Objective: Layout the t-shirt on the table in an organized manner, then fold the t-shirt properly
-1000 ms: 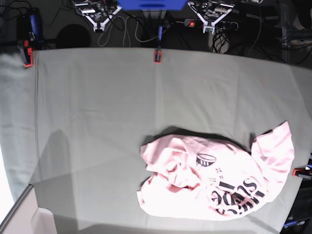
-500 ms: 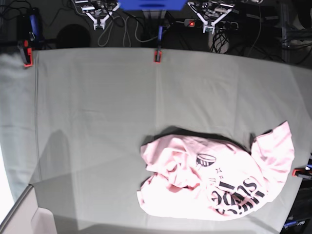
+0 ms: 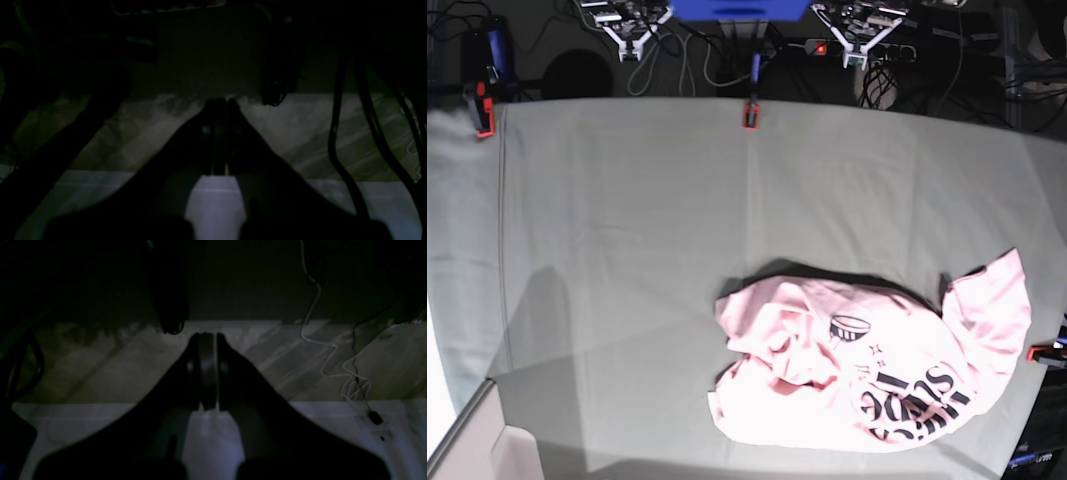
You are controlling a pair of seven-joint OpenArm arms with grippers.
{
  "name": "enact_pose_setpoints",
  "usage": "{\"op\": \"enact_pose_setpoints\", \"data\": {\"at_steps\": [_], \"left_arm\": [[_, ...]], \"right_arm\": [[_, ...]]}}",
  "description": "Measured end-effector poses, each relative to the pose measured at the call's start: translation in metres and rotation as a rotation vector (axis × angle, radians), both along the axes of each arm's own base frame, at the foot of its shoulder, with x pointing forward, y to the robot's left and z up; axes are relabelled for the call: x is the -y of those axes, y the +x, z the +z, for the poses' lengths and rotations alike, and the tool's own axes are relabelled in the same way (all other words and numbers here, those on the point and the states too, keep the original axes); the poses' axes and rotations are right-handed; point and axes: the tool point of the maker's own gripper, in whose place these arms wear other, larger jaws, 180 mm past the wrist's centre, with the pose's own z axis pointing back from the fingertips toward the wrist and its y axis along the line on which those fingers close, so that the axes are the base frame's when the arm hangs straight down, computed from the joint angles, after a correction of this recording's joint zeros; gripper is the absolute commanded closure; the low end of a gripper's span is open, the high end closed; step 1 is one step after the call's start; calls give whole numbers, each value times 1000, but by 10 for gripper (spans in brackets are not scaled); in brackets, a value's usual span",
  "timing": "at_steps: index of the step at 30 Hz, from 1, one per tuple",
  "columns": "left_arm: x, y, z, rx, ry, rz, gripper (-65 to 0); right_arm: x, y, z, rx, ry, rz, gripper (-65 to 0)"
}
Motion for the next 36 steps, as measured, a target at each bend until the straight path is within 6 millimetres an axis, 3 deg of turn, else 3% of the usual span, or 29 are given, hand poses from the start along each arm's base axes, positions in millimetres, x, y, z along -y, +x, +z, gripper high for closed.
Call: {"op": "enact_pose_setpoints", "data": {"at_steps": [11, 18, 36], "left_arm": [[0, 0, 0, 0, 0, 0, 0], [0, 0, 0, 0, 0, 0, 0], [0, -2, 0, -2, 0, 0, 0]], "right_arm": [[0, 0, 0, 0, 0, 0, 0], [0, -13, 1, -19, 1, 0, 0], [0, -13, 1, -19, 1, 0, 0]]}}
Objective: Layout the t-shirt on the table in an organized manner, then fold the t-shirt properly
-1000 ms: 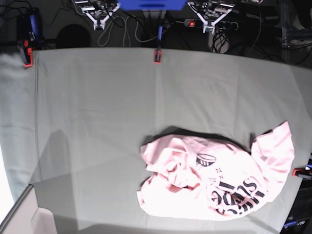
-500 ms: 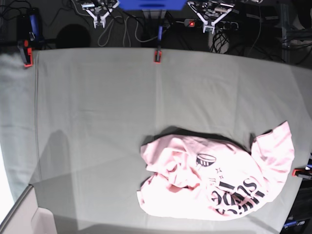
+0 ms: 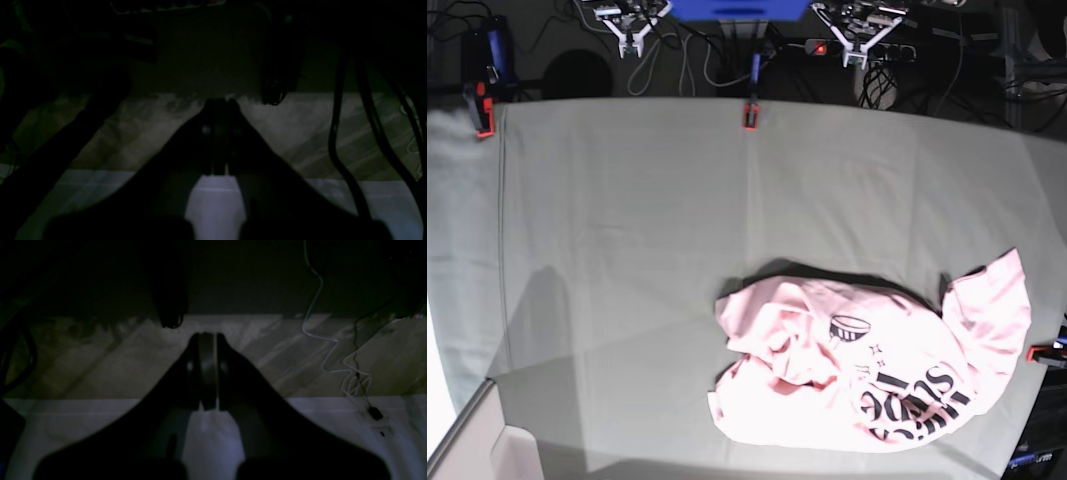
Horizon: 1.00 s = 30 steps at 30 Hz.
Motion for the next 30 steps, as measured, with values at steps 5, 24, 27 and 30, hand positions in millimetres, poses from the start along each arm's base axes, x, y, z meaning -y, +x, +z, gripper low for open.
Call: {"op": "enact_pose_setpoints", "data": {"at_steps": [5, 24, 27, 30], "left_arm": [[0, 0, 0, 0, 0, 0, 0], [-36, -38, 74, 266, -50, 91, 0], [-43, -4, 114, 407, -98, 99, 0], [-48, 23, 153, 501, -124, 63, 0]], "right_arm": [[0, -10, 1, -11, 0, 0, 0], [38, -41, 64, 237, -52, 71, 0], [40, -21, 99, 354, -52, 97, 0], [38, 14, 138, 496, -52, 113, 0]]}}
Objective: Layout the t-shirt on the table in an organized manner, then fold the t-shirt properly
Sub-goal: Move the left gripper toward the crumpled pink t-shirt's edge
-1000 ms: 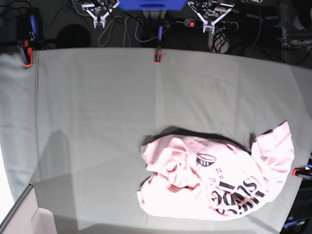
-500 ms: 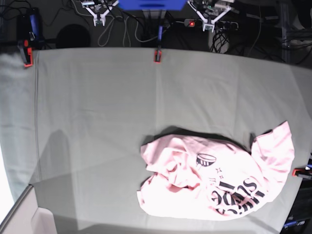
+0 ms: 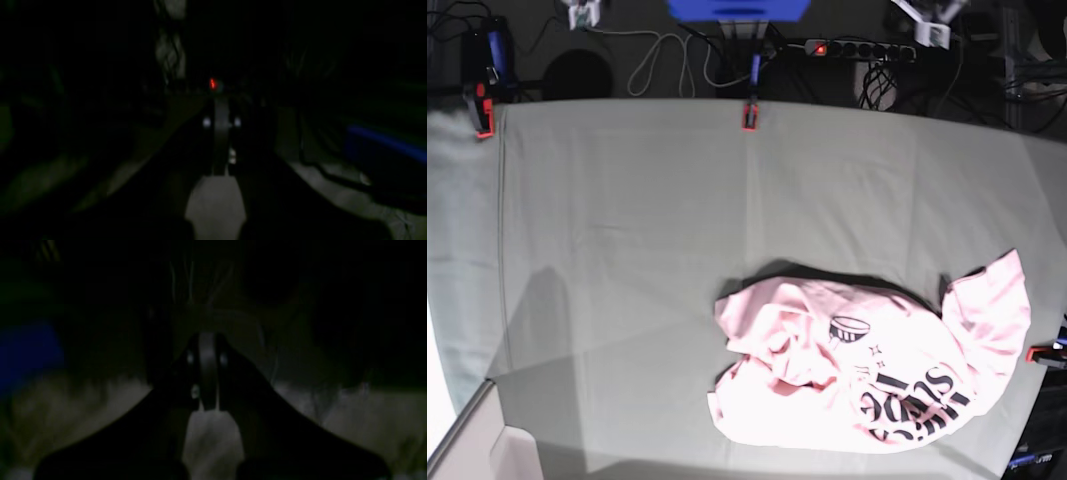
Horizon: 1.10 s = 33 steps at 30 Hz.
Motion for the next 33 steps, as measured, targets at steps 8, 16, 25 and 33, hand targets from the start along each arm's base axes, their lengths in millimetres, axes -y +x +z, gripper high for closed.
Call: {"op": "enact_pose_setpoints", "data": {"at_steps": [8, 16, 25, 33], "left_arm": [[-20, 68, 96, 282, 17, 49, 0], [-46, 119, 166, 534, 62, 207, -7], [-41, 175, 173, 551, 25, 210, -258], [-85, 222, 199, 627, 63, 345, -262]], "right_arm": [[10, 47, 78, 205, 18, -46, 0], [-4, 107, 130, 314, 43, -26, 0], [-16, 179, 145, 403, 81, -67, 0], [-27, 241, 162, 446, 130, -108, -47]]}}
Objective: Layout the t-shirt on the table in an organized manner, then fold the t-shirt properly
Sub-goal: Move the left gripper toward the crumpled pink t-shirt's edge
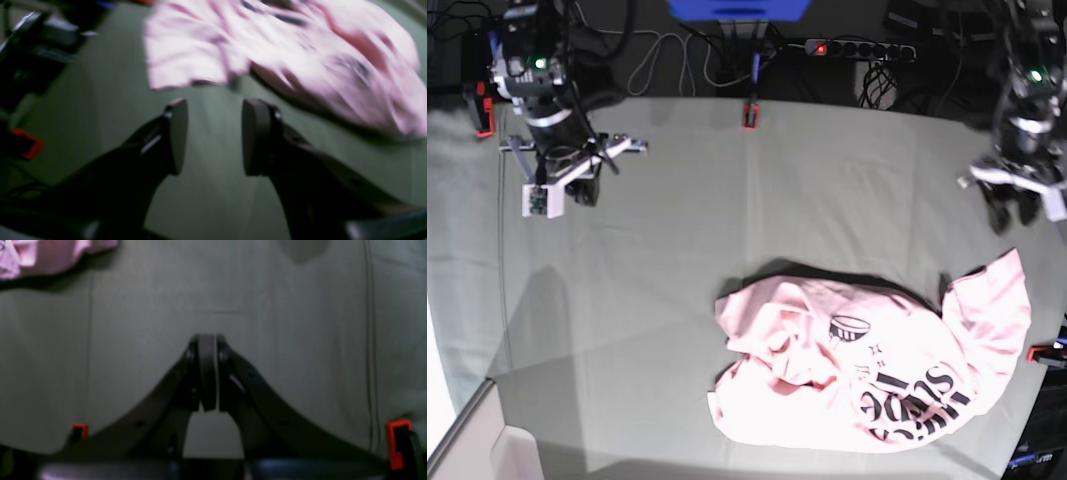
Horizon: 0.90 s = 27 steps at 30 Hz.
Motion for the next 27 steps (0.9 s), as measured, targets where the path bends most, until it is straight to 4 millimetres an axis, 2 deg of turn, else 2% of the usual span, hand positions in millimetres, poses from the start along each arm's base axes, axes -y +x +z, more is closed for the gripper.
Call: {"op": "enact_pose_setpoints", "data": {"at_steps": [2, 5, 9, 13, 16, 19, 22, 27], "left_arm": [[-18, 4, 3, -18, -32, 67, -263], [-47, 13, 8, -40, -60, 160, -267], [-68, 30, -5, -71, -141, 226, -345], [-81, 43, -29, -108, -208, 276, -412], [-87, 61, -51, -155, -247, 282, -414], [-91, 83, -72, -155, -277, 287, -414], [-100, 94, -94, -169, -252, 304, -412], [-104, 97, -126, -196, -227, 323, -412]], "right_arm": [[-4, 2, -3, -25, 17, -2, -97], [-17, 17, 5, 4, 38, 21, -181], [-48, 28, 11, 11, 73, 98, -252], [-70, 27, 11, 9, 98, 152, -250], [-81, 25, 11, 6, 109, 179, -236], [-83, 24, 10, 2, 114, 183, -231], [-84, 21, 8, -8, 117, 181, -231], [-86, 11, 1, -37, 126, 177, -231]]}}
